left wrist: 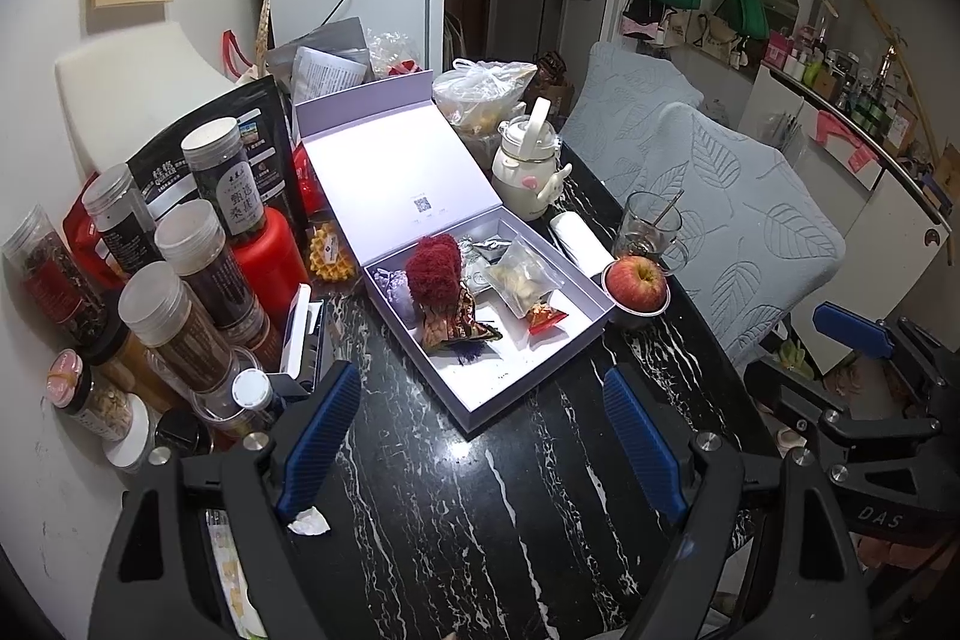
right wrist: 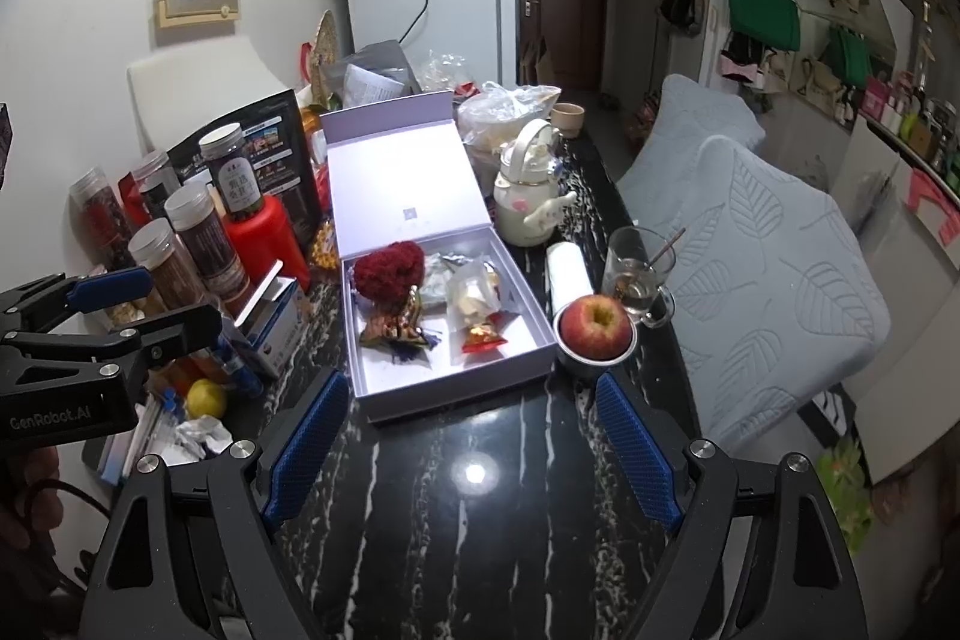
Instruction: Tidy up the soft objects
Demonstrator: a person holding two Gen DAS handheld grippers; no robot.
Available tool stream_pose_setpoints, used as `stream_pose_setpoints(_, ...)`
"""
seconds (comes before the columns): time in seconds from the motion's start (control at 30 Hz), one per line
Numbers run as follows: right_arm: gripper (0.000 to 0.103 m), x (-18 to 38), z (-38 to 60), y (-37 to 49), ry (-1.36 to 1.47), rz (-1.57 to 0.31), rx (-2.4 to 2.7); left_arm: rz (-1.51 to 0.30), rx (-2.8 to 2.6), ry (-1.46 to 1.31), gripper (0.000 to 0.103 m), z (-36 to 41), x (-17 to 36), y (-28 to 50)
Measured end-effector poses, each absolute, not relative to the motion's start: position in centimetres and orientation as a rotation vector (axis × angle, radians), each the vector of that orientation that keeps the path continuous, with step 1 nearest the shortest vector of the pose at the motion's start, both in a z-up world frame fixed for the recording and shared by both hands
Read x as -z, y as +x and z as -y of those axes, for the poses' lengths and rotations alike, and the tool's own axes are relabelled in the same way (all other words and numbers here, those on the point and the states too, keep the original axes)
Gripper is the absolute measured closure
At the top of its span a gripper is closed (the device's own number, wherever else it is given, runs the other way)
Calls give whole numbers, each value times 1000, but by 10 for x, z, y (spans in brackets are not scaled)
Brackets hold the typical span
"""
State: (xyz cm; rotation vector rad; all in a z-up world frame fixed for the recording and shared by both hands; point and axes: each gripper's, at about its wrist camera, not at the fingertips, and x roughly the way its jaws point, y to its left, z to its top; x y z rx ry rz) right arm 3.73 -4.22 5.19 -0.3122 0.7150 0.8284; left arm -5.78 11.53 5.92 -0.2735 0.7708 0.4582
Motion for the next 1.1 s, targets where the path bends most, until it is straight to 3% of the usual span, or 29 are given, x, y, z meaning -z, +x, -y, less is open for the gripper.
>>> stream_pose_setpoints(1.1,17,-42,46,42,-325,-753,-807,-822,-469,-296,19,-114,-44,-51)
